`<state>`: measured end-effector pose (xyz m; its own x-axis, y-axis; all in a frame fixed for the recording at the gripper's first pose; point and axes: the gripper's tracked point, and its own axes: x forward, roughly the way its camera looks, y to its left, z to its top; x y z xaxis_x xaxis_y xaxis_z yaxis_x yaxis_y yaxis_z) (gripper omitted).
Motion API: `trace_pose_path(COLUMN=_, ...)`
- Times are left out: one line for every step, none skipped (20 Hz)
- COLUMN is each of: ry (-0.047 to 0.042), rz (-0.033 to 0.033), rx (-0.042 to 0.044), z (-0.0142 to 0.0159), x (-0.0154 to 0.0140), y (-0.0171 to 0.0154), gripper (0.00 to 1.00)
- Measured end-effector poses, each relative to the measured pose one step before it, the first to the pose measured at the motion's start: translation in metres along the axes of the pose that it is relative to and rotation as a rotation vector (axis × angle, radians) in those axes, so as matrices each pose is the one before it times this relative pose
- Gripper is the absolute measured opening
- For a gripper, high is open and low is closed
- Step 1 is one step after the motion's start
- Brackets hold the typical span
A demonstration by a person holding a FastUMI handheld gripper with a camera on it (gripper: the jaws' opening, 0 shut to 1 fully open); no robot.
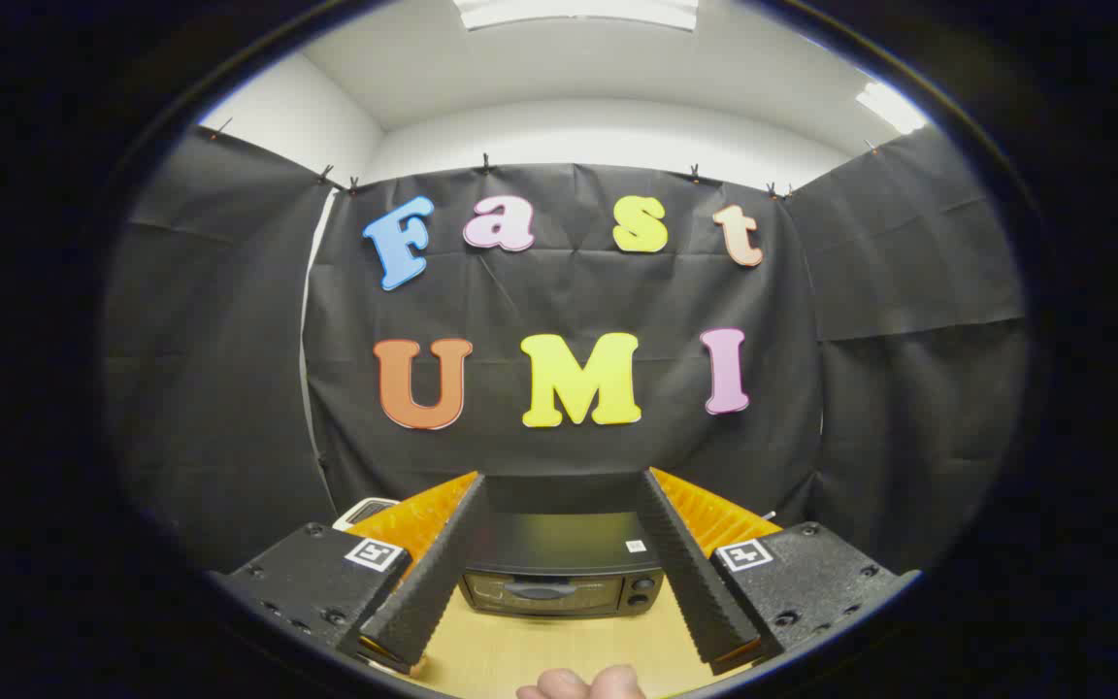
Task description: Open the toaster oven, put the food inside, and close the toaster oven door.
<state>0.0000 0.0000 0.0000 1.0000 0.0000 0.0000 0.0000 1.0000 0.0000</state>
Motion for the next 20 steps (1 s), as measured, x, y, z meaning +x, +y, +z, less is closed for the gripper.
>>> trace_pose_path(ry=0.00019, rz=0.00014, rx=0.00116, z=0.00109, x=0.00120, y=-0.00064, gripper=1.00)
trace_pose_path(ry=-0.00220, rz=0.00096, rx=-0.00157, z=0.00104, x=-0.00119, y=0.00016, gripper=1.00)
trace_pose_path(ry=-0.00335, rz=-0.00215, rx=-0.00371, z=0.00145, x=0.00152, y=-0.00098, gripper=1.00)
trace_pose_path(ry=-0.00253, rz=-0.00102, rx=-0.00244, z=0.00040, x=0.00055, y=-0.00166, gripper=1.00)
trace_pose_path(ry=0.00143, rz=0.00085, rx=-0.00125, z=0.00078, x=0.00173, y=-0.00042, gripper=1.00)
trace_pose_path(ry=0.00237, rz=0.00045, rx=0.00068, z=-0.00097, x=0.00164, y=-0.00017, gripper=1.00)
trace_pose_path(ry=0.00048, rz=-0.00157, rx=0.00001, z=0.00077, x=0.00095, y=-0.00088, gripper=1.00)
trace_pose_path(ry=-0.00116, rz=-0.00305, rx=-0.00277, z=0.00141, x=0.00028, y=-0.00171, gripper=1.00)
trace_pose_path(ry=-0.00270, rz=-0.00299, rx=-0.00213, z=0.00170, x=0.00037, y=-0.00163, gripper=1.00)
trace_pose_path(ry=-0.00031, rz=-0.00169, rx=-0.00059, z=0.00034, x=0.00068, y=-0.00039, gripper=1.00)
trace_pose_path(ry=0.00198, rz=0.00019, rx=0.00157, z=-0.00030, x=0.00097, y=-0.00043, gripper=1.00)
trace_pose_path(ry=0.00424, rz=-0.00001, rx=0.00316, z=-0.00136, x=0.00081, y=0.00002, gripper=1.00)
trace_pose_path(ry=0.00360, rz=0.00025, rx=0.00120, z=-0.00055, x=0.00005, y=0.00010, gripper=1.00)
trace_pose_path(ry=0.00263, rz=-0.00136, rx=0.00057, z=0.00023, x=0.00090, y=-0.00137, gripper=1.00)
trace_pose_path(ry=0.00066, rz=-0.00399, rx=-0.00121, z=0.00052, x=0.00077, y=-0.00108, gripper=1.00)
trace_pose_path(ry=0.00332, rz=-0.00758, rx=-0.00531, z=-0.00052, x=0.00075, y=-0.00321, gripper=1.00)
trace_pose_path(ry=-0.00073, rz=-0.00225, rx=-0.00024, z=0.00030, x=0.00139, y=-0.00211, gripper=1.00)
trace_pose_path(ry=0.00088, rz=0.00031, rx=0.00222, z=0.00052, x=0.00024, y=0.00043, gripper=1.00)
trace_pose_path(ry=-0.00036, rz=0.00007, rx=0.00316, z=0.00026, x=0.00040, y=-0.00075, gripper=1.00)
trace_pose_path(ry=0.00073, rz=0.00119, rx=0.00233, z=-0.00067, x=0.00033, y=-0.00019, gripper=1.00)
